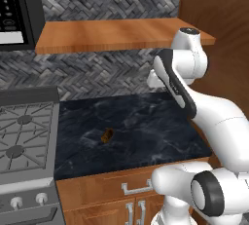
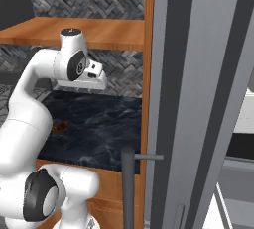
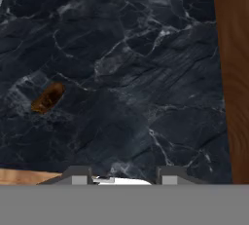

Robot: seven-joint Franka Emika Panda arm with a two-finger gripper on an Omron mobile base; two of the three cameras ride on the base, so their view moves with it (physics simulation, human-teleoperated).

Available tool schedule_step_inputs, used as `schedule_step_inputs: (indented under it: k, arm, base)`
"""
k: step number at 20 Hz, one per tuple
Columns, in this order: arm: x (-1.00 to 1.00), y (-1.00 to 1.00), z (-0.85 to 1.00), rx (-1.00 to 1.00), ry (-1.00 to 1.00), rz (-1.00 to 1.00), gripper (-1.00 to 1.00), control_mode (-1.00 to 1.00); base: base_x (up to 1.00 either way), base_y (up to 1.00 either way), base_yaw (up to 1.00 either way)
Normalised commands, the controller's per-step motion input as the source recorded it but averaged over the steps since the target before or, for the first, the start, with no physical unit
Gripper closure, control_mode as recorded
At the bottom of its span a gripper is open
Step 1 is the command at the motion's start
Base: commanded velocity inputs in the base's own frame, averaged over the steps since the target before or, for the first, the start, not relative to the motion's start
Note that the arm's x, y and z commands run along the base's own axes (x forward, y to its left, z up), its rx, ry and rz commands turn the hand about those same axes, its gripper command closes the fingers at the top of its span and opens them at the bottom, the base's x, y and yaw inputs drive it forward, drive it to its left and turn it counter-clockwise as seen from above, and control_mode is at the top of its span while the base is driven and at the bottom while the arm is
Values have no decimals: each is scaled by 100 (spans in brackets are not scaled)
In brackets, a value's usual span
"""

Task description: Place the sweet potato in the correct fridge rack based on whether it is a fruit or vegetable. Finally, close the fridge door.

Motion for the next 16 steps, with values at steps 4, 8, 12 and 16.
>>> schedule_step_inputs:
  k: [4, 8, 12, 16]
  arm:
    - [-35, 11, -5, -1, -5, 0, -100, -100]
    - [-23, 97, -56, -24, 0, -18, -100, -100]
    - [0, 100, -80, -17, 10, -29, -100, -100]
    - [20, 100, -65, -6, 18, -32, -100, -100]
  base:
    - [0, 0, 0]
    - [0, 0, 0]
    - [0, 0, 0]
    - [0, 0, 0]
